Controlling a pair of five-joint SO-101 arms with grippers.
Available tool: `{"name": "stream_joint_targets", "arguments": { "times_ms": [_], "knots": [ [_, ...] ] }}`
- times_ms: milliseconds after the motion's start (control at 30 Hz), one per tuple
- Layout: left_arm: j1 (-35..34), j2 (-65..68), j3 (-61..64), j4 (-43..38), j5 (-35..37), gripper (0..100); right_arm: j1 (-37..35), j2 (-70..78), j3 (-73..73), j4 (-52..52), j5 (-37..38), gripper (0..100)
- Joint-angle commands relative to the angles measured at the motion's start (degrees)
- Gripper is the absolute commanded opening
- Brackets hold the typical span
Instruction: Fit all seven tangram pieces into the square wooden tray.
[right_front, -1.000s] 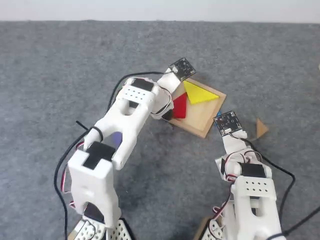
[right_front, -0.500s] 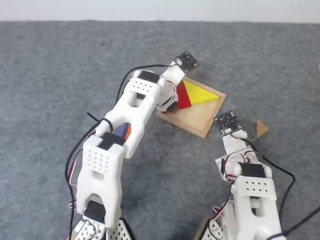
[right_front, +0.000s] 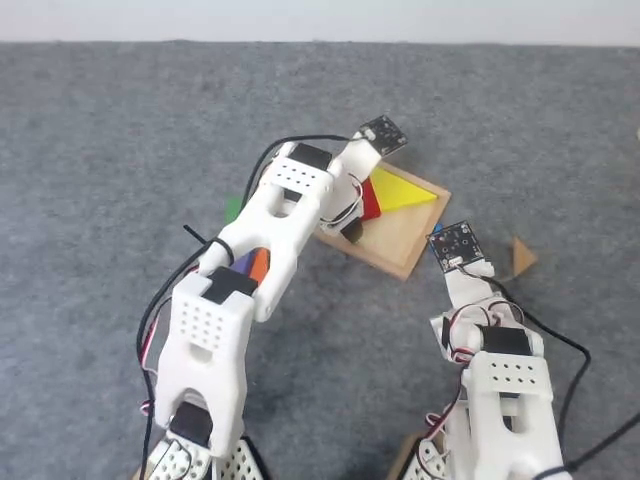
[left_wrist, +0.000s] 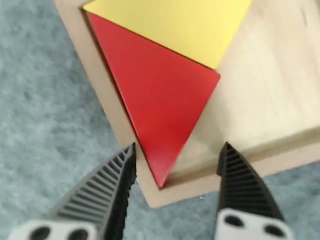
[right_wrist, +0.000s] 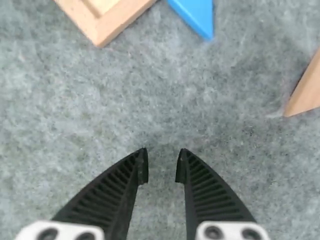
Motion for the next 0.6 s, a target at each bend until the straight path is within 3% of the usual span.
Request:
{"name": "stream_joint_targets", "arguments": {
  "times_ms": [0,567],
  "knots": [
    [-1.5,-3.3,5.2,1.1,-1.1,23,-0.6,-1.2,-0.3,-1.1,-0.4,10.2],
    [-3.1,-36.3,42.2,-2.5,-1.8,23,-0.6,-1.2,-0.3,-1.1,-0.6,10.2]
  ]
}}
